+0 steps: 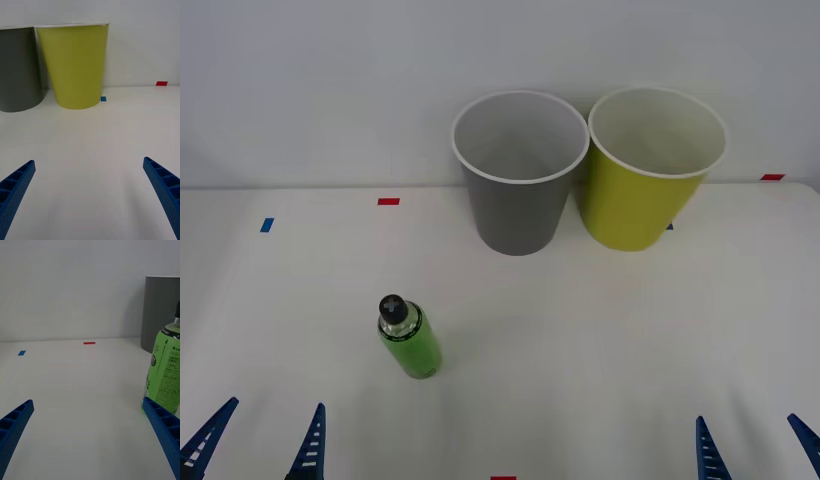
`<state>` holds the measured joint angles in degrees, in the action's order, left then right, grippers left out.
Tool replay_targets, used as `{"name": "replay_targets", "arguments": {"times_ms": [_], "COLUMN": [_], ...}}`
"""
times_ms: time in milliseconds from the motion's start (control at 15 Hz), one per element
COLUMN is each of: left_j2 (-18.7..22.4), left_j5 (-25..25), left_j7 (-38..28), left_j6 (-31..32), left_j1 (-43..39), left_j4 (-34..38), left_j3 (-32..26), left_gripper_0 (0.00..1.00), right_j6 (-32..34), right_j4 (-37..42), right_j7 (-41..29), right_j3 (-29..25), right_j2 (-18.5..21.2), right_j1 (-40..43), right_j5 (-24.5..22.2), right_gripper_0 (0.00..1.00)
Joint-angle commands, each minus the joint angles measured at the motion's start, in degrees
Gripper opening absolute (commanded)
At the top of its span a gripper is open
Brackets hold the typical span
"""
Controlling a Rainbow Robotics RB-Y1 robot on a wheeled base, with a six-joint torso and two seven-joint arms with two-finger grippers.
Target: Put cans in the gray bin and PET bottles in the light green bin.
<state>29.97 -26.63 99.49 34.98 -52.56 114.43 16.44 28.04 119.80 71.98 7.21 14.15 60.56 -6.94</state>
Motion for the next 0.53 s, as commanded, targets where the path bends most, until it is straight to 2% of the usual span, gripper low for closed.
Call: {"name": "replay_targets", "arguments": {"times_ms": [67, 533], "left_j2": [0.0, 0.0], "left_j5": [0.0, 0.0], "left_j7": [0.0, 0.0], "left_j6": [0.0, 0.0], "left_j1": [0.0, 0.0], "left_j4": [0.0, 0.0], "left_j3": [0.0, 0.0], "left_gripper_0": [1.0, 1.0], "right_j6": [0.0, 0.0], "right_j4": [0.0, 0.0], "right_j7": [0.0, 0.0], "right_j3": [0.0, 0.0], "right_j2": [0.0, 0.0], "right_j1": [0.0, 0.0], "right_j5": [0.0, 0.0], "right_gripper_0": [1.0, 1.0]}}
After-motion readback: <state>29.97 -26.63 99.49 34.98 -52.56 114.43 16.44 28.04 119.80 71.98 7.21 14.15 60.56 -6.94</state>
